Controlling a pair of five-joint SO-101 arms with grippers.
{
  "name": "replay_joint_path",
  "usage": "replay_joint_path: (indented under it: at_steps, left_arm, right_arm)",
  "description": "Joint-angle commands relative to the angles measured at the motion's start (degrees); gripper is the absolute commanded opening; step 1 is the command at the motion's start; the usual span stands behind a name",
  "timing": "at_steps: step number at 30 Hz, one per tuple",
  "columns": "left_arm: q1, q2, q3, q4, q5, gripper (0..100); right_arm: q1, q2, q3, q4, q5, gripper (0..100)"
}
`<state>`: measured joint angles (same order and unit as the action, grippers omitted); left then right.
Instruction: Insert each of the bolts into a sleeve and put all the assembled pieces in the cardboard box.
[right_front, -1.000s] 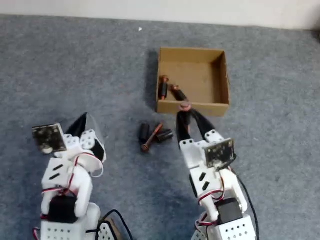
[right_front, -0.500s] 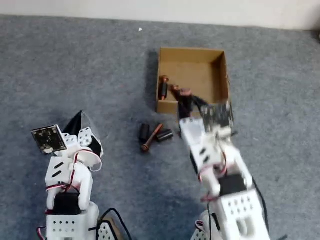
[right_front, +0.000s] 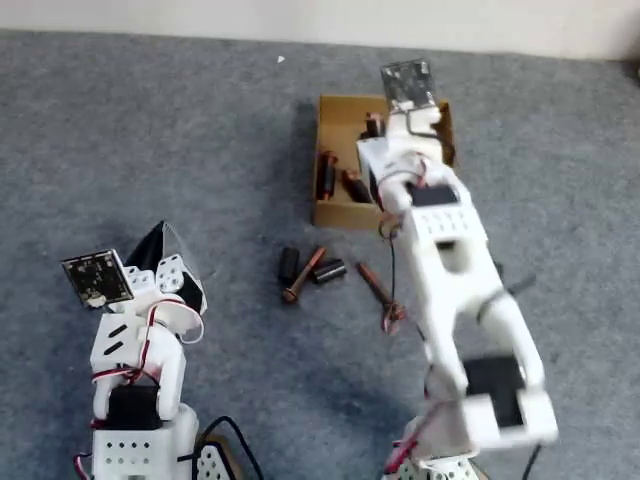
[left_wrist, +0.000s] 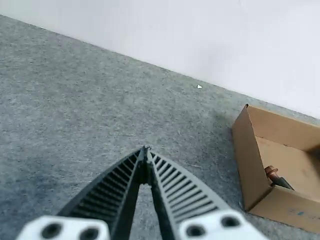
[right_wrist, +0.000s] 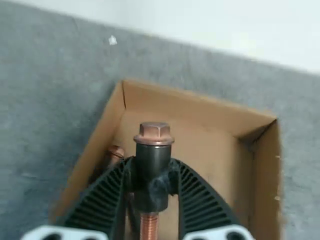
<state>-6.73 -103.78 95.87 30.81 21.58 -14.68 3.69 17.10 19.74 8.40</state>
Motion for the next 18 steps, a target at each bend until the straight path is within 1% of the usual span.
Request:
replay_joint_path:
  at_steps: [1,5,9,12,14,16,18]
  left_arm:
    - [1.1,-0.6,1.3,-0.2,-0.8,1]
    - [1.1,-0.6,1.3,-0.2,-0.9,1]
    - [1.1,-0.6,1.3,-0.5,-0.9,1]
    - [1.1,-0.6,1.3,-0.5,-0.9,1]
    - [1.1,-0.6,1.3,-0.5,-0.9,1]
    - [1.1,-0.6,1.3,-0.4,-0.9,1]
    - [1.1,-0.6,1.3,-0.4,-0.9,1]
  right_arm:
    - [1.7,8.0,-9.8,-0.7,-0.4,0.5]
    - [2.3,14.3,-12.8,-0.5,-0.4,0.5]
    - [2.4,15.0,-12.6,0.1,-0.4,1.8]
    - [2.4,15.0,-13.1,3.6,-0.4,9.5]
    - [2.4,15.0,-13.1,4.2,-0.4,14.1]
    - [2.3,14.9,-13.1,4.2,-0.4,14.2]
    - [2.3,14.6,-13.0,4.3,-0.4,12.1]
